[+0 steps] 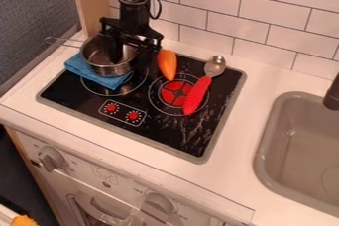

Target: Moved the silver object.

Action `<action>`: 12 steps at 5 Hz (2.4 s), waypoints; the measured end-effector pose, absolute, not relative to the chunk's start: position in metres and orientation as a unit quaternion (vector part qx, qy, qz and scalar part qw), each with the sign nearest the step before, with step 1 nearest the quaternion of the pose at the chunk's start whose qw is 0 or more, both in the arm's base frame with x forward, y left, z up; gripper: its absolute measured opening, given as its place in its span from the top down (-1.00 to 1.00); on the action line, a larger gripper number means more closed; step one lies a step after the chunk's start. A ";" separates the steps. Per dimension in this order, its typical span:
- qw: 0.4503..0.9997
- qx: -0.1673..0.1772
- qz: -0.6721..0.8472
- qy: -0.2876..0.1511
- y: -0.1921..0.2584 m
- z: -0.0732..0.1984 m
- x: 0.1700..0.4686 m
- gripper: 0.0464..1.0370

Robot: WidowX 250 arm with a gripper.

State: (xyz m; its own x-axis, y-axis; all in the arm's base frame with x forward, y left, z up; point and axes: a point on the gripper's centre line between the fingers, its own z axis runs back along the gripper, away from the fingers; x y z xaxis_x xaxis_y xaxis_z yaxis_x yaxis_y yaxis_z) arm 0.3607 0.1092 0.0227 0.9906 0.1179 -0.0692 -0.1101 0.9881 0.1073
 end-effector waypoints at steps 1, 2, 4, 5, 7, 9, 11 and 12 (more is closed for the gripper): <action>0.997 0.044 0.053 0.039 0.106 0.021 0.359 0.35; 0.997 0.040 0.056 0.041 0.107 0.021 0.358 0.78; 0.997 0.024 0.067 0.026 0.108 0.040 0.352 0.93; 0.998 0.021 0.057 0.003 0.099 0.067 0.337 0.93; 0.999 0.010 -0.043 0.016 0.041 0.067 0.278 0.93; 0.989 0.047 -0.137 0.039 -0.001 0.037 0.243 0.93; 0.980 0.071 -0.171 0.066 -0.020 0.014 0.242 0.93; 0.981 0.070 -0.165 0.072 -0.016 0.010 0.247 0.85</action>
State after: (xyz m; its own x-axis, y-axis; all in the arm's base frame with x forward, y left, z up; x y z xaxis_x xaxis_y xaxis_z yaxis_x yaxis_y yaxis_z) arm 0.2475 -0.0163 0.0103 0.9350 -0.3141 -0.1648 0.3344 0.9355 0.1141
